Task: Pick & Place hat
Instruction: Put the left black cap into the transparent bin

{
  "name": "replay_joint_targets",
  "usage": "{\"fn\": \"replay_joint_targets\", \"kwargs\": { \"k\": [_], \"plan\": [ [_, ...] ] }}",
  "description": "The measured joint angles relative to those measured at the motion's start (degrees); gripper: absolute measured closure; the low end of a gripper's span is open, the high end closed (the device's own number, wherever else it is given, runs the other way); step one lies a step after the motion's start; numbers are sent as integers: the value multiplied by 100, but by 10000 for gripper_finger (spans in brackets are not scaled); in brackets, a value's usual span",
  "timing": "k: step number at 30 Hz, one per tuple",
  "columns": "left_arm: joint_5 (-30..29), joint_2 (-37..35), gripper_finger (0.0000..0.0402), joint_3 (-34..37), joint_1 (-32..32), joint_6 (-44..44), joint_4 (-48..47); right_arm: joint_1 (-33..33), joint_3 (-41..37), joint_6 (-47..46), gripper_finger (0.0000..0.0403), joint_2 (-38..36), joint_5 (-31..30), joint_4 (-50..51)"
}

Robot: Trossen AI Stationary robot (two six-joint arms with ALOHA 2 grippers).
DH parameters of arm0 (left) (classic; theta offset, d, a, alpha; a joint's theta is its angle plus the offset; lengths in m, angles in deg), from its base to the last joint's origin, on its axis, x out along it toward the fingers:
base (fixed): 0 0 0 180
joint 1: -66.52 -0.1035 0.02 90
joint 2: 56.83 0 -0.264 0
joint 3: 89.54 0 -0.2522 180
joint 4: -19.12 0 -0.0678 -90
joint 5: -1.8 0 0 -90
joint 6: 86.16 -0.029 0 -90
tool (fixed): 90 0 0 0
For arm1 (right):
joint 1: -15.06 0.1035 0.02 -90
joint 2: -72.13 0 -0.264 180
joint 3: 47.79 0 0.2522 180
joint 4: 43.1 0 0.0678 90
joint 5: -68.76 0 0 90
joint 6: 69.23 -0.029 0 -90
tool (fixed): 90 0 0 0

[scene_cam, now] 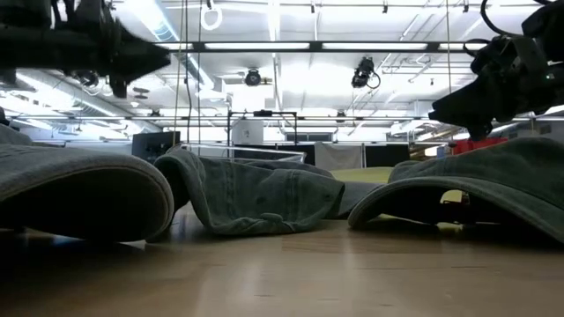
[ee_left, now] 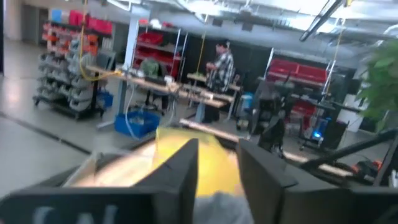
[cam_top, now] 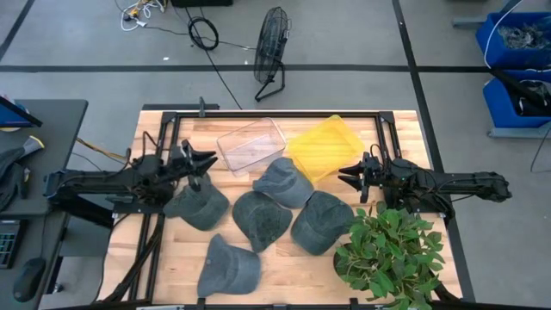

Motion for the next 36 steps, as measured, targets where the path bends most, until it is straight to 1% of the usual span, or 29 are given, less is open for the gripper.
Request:
{"fn": "replay_joint_targets", "kwargs": {
  "k": [3,5,7,8,11,15,18,21,23,26,32,34,36],
  "plan": [
    [234,215,233,-351,0,-298,-28,0,-2,-118,273,9,0,2],
    [420,452,216,-632,0,-471,-134,0,0,-261,273,11,-3,3],
    [469,738,207,-988,0,-486,-531,0,-2,-471,273,11,-16,9],
    [468,894,205,-1199,0,-437,-887,0,-1,-562,273,11,-21,9],
    [438,1365,204,-2004,0,-103,-2378,0,0,-571,273,13,-12,12],
    [392,2059,210,-3311,0,455,-4996,0,-2,-318,273,13,10,14],
    [465,2589,211,-4150,48,1330,-6982,0,0,-276,273,13,8,15],
    [463,2973,211,-4598,273,2586,-8423,0,-2,-278,273,13,10,15],
    [450,3111,211,-4603,485,3217,-8973,0,-1,-270,273,13,8,15],
    [398,3187,213,-4174,811,4009,-9061,0,0,-263,273,13,8,13],
    [386,3264,213,-2849,1258,5089,-8173,0,0,-261,273,16,7,11],
    [382,3307,214,-2590,1307,5477,-8070,0,-1,-261,273,16,6,11],
    [374,3314,214,-2436,1344,5546,-7949,0,-2,-259,273,24,6,7]
  ]
}}
